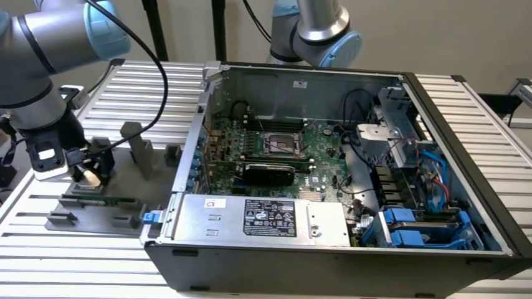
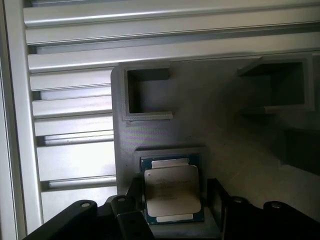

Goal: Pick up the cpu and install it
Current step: 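Pick up the cpu and move it towards the insertion slot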

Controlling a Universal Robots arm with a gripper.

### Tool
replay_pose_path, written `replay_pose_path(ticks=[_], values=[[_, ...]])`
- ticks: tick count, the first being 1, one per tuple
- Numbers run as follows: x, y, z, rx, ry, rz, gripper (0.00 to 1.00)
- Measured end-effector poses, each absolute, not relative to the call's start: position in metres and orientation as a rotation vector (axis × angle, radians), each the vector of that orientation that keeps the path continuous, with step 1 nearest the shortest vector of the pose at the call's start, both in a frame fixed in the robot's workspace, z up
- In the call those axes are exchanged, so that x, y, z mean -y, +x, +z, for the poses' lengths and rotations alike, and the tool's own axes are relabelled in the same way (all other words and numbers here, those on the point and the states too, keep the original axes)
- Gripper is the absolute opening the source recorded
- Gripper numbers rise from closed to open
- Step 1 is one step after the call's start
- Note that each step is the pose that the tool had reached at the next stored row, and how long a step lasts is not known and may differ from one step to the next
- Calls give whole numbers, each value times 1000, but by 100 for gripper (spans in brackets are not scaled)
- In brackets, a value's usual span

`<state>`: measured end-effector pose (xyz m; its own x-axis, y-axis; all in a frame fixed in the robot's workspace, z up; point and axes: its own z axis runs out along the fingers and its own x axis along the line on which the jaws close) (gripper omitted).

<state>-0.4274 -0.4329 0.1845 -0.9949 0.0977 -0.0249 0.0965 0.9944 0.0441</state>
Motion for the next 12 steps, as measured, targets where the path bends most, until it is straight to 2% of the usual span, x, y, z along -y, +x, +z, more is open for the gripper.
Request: replay_pose_path(ticks=[3,4,12], values=[[433,-427,184,-3110,152,67,61],[433,-427,184,-3110,152,67,55],[432,-427,184,-3110,151,67,55]])
